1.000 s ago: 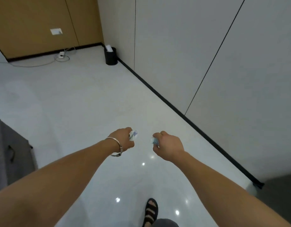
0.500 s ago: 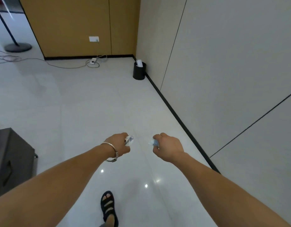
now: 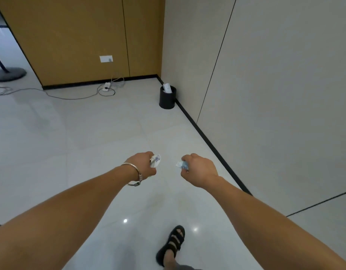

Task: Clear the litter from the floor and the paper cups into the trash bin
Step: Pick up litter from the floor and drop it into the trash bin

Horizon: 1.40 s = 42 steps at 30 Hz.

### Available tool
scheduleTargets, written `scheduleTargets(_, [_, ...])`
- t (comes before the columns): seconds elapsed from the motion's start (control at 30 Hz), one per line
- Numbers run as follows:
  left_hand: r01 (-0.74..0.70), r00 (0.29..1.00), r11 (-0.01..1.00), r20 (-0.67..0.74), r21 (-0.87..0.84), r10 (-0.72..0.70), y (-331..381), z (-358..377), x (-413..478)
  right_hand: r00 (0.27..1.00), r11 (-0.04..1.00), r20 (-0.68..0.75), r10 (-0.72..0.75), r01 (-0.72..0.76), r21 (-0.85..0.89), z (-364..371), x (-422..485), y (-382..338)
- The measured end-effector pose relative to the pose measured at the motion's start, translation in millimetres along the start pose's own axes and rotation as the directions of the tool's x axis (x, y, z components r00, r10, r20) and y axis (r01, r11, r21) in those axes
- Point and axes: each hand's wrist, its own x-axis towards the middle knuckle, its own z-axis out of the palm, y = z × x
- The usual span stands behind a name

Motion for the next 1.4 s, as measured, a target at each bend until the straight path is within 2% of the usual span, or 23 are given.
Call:
scheduleTargets(0.3, [0.070,0.998,0.997,-0.008,0.038,-0.070,-15.3,-89.4,178.3,0.997,0.995,0.000,-0.077,0.077,0.068,-26.7,218.3,25.9])
scheduleTargets(0.43, [0.114,0.987,0.993,-0.112,-0.031,-0.117,-30.6,-128.8,250.2,0.995,0.993,-0.010,-0.102,0.102,0.063,-43.1,307.5,38.5])
scheduleTargets(0.57, [0.150,0.988,0.989,-0.015,0.001,-0.150,-54.3,-148.0,315.1,0.993,0.992,0.033,-0.111,0.109,0.057,-41.7,384.3,44.8])
scheduleTargets(0.67, [0.166,0.986,0.986,-0.005,-0.026,-0.166,-75.1,-164.9,380.3,0.992,0.991,0.037,-0.121,0.118,0.057,-39.5,454.3,46.7])
scheduleTargets(1.07, [0.008,1.000,1.000,0.006,-0.018,-0.008,-111.6,-286.4,665.9,0.999,0.994,-0.015,0.049,-0.047,0.094,-77.1,721.0,67.2])
scheduleTargets(1.2, [-0.014,0.997,1.000,0.074,-0.004,0.014,-108.7,-301.1,755.0,0.997,0.994,0.027,0.072,-0.074,0.085,-71.0,797.8,92.9])
scheduleTargets(1.4, [-0.019,0.997,0.999,0.078,-0.026,0.021,-92.0,-330.8,897.4,0.997,0.990,0.029,0.074,-0.077,0.121,-81.4,948.7,143.1])
